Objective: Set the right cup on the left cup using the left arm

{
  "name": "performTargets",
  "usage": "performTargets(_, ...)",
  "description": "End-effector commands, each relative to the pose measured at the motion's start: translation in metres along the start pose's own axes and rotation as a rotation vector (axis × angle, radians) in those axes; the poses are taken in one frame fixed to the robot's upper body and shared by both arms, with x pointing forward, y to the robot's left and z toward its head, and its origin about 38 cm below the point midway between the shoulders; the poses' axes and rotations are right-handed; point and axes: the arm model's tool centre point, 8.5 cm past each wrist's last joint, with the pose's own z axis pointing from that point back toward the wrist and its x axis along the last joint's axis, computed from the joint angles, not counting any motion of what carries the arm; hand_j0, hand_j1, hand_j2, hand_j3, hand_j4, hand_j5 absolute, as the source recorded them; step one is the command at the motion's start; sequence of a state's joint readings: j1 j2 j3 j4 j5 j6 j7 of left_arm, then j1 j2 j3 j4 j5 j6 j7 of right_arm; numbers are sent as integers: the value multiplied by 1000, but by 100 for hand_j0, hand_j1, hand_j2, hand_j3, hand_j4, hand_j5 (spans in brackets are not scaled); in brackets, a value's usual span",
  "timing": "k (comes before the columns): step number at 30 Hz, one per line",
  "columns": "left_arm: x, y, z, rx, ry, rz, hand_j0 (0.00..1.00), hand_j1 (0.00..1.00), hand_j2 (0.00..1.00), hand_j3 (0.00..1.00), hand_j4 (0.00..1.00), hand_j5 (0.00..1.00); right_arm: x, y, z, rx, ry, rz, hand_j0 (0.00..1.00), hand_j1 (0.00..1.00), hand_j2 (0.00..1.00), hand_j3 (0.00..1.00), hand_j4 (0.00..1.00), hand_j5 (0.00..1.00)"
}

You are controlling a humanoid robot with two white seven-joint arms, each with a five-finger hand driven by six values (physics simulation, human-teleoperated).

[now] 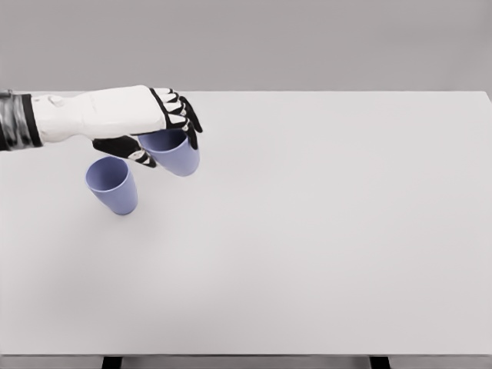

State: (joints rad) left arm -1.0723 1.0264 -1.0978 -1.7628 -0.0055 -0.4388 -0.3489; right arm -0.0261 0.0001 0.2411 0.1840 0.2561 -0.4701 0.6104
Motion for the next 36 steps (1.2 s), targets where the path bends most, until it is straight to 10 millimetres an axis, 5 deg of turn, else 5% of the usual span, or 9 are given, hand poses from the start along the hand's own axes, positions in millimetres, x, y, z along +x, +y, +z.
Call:
performTargets(1,-3,0,8,0,21,8,44,44,44,44,44,44,0,0,0,1,0,1,100,100,100,100,100,100)
performTargets(13,-17,6,42,-15,121,-9,44,44,44,44,44,44,0,0,0,1,0,1,100,100,100,100,100,100)
performTargets(22,-23,7,49,-15,152,-5,44,44,44,44,44,44,0,0,0,1,0,1,100,100,100,100,100,100)
performTargets(32,-16,38,64,-5,156,-42,45,45,45,45,45,45,0,0,0,1,1,3,100,100,100,100,100,100)
performTargets(36,-19,35,87,-18,207,-34,45,45,45,45,45,45,0,0,0,1,-1,2,100,100,100,100,100,100)
